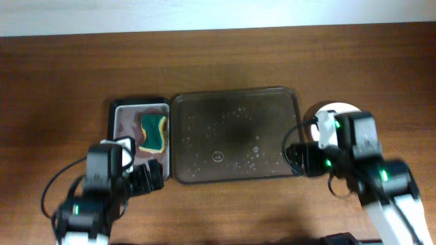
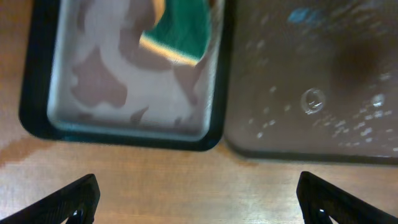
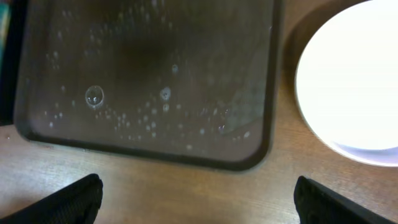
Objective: Clean dirty plates on tray and stack at the side
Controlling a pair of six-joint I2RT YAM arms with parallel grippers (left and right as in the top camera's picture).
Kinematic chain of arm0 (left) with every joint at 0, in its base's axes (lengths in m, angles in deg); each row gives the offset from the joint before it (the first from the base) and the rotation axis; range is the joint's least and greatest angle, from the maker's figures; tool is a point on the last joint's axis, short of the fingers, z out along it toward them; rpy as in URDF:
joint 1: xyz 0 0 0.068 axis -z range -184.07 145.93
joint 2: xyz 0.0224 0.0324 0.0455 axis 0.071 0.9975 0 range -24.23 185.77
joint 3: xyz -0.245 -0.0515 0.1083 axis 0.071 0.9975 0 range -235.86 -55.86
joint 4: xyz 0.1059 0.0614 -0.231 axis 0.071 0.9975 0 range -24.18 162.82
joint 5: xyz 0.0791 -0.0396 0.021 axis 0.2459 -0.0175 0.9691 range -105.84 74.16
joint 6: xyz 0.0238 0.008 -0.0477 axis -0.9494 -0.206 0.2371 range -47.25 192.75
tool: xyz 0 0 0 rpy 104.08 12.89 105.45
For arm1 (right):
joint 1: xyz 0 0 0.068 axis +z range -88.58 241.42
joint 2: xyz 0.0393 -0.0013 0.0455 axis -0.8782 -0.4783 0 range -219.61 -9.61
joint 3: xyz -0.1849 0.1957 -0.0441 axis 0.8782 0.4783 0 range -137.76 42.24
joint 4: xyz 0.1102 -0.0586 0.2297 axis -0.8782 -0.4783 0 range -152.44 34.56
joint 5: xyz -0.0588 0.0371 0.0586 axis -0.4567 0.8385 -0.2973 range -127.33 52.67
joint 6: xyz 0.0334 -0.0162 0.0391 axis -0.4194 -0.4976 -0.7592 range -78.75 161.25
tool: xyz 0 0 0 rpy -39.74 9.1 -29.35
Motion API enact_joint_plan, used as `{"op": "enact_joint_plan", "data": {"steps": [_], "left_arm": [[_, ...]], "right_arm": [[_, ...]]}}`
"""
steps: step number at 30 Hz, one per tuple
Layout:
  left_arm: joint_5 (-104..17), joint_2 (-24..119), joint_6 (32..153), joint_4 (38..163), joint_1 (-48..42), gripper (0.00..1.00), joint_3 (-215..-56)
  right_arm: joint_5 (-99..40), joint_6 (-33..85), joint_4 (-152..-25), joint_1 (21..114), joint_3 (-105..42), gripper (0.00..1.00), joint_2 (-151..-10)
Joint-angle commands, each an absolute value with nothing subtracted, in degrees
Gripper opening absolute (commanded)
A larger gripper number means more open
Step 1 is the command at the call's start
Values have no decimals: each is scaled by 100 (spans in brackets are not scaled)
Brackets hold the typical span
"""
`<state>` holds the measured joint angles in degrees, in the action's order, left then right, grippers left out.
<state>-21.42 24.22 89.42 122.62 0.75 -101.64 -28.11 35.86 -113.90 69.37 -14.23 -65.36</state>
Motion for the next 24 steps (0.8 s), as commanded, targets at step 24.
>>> {"op": "enact_joint_plan", "data": {"steps": [24], "left_arm": [[-1755,570,8594,11772,180,99,-9274]], "right_arm": [[-3203,3588,-11307,6968,-929,99,-5034]]}}
